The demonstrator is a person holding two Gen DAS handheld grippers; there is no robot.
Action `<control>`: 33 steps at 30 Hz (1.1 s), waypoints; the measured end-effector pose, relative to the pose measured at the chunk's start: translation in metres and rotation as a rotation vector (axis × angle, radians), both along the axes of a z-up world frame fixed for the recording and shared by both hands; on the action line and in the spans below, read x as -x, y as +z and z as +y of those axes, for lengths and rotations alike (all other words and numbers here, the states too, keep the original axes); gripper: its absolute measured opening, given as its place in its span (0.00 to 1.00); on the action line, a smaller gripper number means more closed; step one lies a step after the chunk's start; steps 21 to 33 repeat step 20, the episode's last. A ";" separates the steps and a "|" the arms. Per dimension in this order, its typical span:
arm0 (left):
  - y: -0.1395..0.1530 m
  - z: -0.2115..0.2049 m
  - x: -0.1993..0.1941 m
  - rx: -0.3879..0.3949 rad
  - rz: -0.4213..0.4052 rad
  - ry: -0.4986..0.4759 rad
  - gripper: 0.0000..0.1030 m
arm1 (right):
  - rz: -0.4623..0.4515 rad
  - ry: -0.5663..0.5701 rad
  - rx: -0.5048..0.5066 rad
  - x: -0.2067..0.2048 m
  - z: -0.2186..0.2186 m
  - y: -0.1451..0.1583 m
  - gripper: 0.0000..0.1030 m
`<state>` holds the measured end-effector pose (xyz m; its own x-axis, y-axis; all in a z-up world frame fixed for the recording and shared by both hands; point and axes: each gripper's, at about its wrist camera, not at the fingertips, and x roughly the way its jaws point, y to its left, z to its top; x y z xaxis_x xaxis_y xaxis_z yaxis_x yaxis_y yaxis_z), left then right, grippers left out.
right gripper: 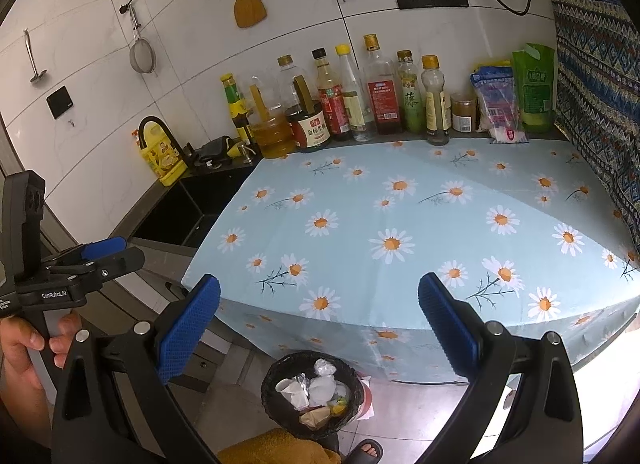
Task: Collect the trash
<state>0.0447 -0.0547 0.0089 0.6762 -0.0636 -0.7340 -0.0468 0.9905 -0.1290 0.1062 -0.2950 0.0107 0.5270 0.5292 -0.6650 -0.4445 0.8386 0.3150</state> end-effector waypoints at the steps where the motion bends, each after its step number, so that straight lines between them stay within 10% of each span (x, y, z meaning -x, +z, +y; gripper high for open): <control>1: 0.000 0.000 0.000 0.002 0.001 0.000 0.94 | 0.000 0.003 -0.001 0.001 0.000 0.000 0.95; 33: 0.000 -0.001 0.000 0.020 0.010 0.012 0.94 | -0.016 0.037 0.008 0.002 0.006 0.002 0.95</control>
